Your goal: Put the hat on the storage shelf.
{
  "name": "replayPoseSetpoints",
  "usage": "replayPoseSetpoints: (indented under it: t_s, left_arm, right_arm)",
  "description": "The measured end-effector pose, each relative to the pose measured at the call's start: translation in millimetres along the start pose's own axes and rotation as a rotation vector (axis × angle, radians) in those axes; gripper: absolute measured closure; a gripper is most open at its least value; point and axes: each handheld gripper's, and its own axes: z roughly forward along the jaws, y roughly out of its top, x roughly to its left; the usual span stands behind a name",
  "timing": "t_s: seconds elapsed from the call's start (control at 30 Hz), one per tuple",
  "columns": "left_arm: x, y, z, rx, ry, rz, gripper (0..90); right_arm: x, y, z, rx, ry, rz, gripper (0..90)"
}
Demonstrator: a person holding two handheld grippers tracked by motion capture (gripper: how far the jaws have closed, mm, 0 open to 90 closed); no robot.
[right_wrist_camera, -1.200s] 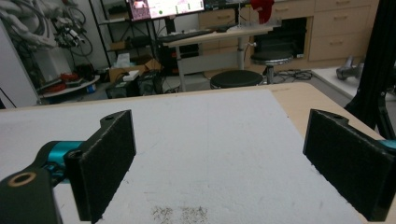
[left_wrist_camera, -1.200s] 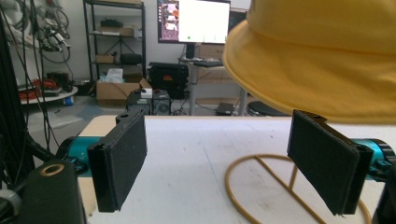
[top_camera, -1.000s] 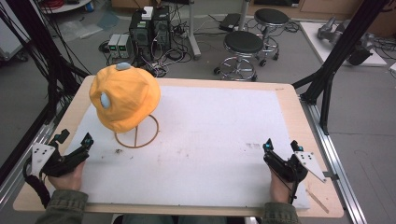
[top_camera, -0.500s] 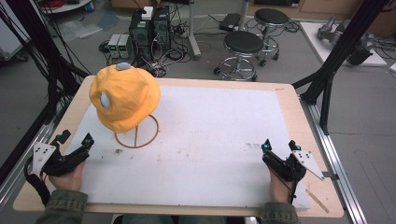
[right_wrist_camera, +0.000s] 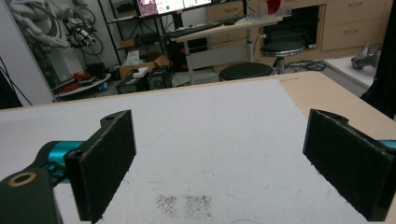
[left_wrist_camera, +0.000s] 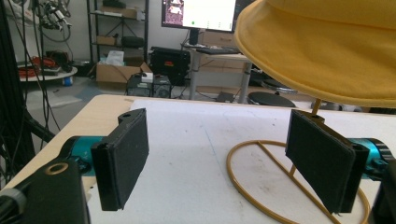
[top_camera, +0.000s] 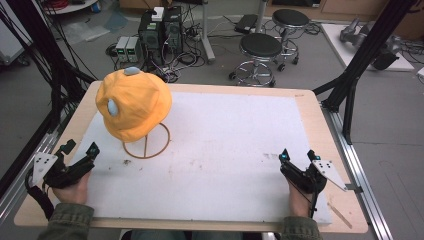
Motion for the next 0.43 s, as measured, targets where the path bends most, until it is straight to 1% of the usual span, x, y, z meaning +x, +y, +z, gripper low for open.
replayPoseSetpoints:
  t_s: [0.07,0.1,0.43]
  left_arm:
    - [0.1,0.0,0.1,0.001,-0.001,0.001,21.8]
    - [0.0,-0.1,0.3,0.001,-0.001,0.001,21.9]
    - [0.1,-1.1,2.3,0.017,-0.009,0.007,22.2]
  right_arm:
    - [0.4,-0.1,-0.1,0.004,0.002,0.007,8.3]
    - [-0.1,-0.1,0.3,0.001,0.003,0.001,8.3]
    - [-0.8,-0.9,2.3,0.006,0.006,0.014,8.3]
